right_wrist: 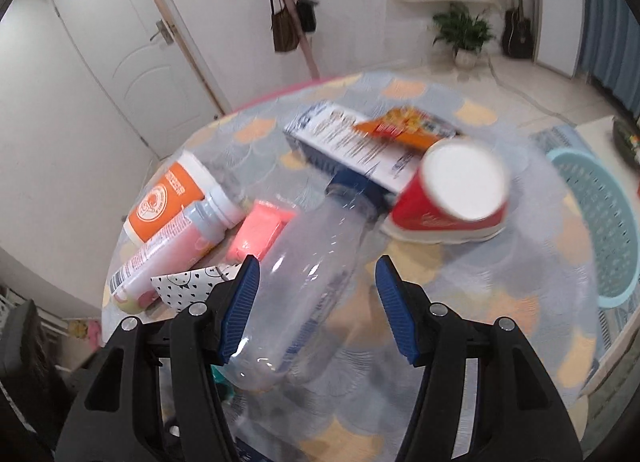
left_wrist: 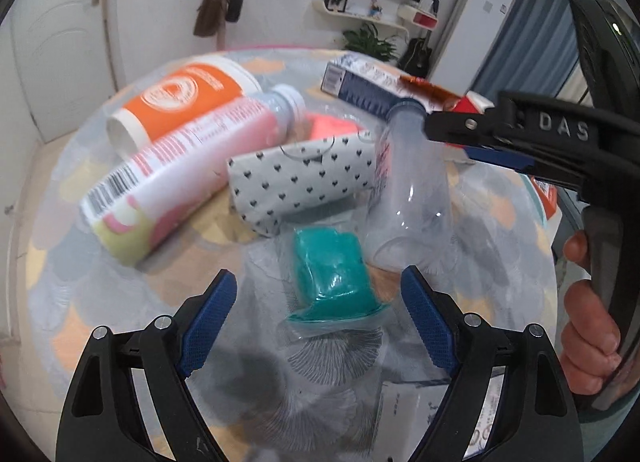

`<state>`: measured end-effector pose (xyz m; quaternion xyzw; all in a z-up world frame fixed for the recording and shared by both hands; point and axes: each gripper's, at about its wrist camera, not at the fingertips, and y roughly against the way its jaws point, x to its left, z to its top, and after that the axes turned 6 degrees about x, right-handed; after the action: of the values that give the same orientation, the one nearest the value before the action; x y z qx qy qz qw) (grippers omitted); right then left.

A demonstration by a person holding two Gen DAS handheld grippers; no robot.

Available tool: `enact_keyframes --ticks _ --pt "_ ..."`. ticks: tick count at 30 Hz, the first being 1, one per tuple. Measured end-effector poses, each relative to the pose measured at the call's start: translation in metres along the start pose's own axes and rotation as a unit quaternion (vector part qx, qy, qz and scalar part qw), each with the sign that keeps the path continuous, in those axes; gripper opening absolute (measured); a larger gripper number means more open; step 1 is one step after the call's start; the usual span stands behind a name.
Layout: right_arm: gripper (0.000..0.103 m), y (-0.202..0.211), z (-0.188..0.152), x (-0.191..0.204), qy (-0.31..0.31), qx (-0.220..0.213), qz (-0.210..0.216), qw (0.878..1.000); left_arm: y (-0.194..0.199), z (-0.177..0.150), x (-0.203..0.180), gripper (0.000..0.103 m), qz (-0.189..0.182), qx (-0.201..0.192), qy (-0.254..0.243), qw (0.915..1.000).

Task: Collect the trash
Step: 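Grasp the teal bagged item with the left gripper while the right gripper grasps the clear plastic bottle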

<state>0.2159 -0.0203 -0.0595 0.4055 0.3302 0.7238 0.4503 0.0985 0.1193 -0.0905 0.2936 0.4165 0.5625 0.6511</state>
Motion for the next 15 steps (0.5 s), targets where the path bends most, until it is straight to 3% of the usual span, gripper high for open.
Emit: enact_keyframes --ticks 10,15 --pt "0.057 -0.023 0.004 0.016 -0.005 0.034 -0.008 0.999 -0.011 0.0 -0.011 0.077 0.012 0.009 -0.016 0.9997" --pt "0.057 -0.026 -0.002 0.02 0.003 0.05 -0.015 0.999 -0.006 -0.001 -0.013 0.063 0.018 0.008 -0.021 0.9996"
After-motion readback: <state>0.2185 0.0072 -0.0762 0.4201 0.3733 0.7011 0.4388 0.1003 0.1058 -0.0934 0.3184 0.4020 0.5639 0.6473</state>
